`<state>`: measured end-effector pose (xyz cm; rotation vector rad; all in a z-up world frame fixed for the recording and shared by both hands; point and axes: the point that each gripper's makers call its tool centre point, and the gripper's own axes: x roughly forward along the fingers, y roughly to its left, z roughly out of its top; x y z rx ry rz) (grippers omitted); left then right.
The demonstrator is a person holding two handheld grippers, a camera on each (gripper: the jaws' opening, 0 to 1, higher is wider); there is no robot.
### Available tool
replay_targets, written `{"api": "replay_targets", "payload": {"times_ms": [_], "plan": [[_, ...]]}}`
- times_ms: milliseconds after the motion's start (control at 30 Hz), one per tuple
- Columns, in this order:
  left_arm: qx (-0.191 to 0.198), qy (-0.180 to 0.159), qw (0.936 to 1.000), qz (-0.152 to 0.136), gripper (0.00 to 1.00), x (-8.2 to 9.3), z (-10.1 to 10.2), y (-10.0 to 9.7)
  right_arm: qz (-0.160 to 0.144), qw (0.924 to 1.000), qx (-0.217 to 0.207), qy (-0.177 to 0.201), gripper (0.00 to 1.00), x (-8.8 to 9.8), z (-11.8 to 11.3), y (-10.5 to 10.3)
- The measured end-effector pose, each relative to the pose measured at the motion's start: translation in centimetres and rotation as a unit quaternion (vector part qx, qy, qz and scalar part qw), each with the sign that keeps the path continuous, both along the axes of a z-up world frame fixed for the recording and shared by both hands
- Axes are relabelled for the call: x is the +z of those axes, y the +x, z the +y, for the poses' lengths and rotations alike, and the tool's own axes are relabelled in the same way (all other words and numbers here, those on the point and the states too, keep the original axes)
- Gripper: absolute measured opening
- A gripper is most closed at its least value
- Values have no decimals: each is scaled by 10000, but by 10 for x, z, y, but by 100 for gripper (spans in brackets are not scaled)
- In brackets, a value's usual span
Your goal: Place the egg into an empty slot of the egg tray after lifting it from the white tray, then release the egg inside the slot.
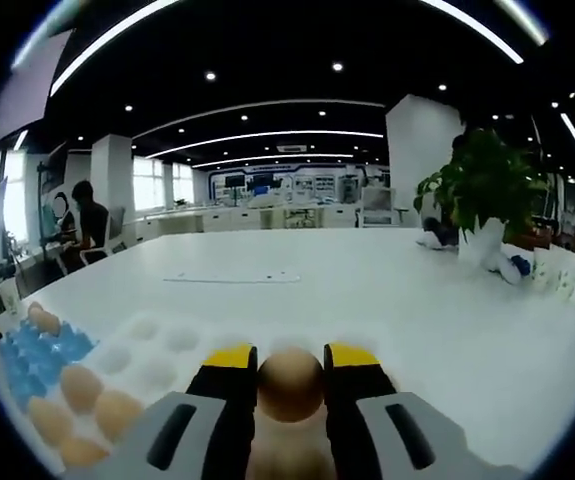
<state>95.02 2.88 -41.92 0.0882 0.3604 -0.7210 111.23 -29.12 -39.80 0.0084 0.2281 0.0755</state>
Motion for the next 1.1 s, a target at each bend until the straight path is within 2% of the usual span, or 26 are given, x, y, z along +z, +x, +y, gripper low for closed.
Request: {"api": "replay_targets", "payload": {"times_ms": [400,467,600,800,900,1000,1067,1100], "plan": [[5,-2,10000,-6,100,1,-1,-2,-115,9994,288,117,26,8,13,-4],[1,-5,10000,0,100,1,-2,-3,-74,9994,322,47,26,7,13,-3],[-25,-15,10000,-8,100,1,-4,-4,25,9994,303,190,27,5,10,-2],[17,-59,10000,-77,100,5,-1,-2,56,9993,358,8,28,5,15,0],[45,-89,9999,-78,100,6,0,-2,18,9993,352,-158,27,4,16,0],[39,-53,10000,-41,100,3,1,-4,-48,9993,342,-160,26,10,17,-2],[56,-48,10000,-21,100,1,2,-4,-260,9983,505,99,26,20,27,-5],[67,-54,10000,-13,100,0,3,-4,-228,9984,516,52,26,21,27,-7]]}}
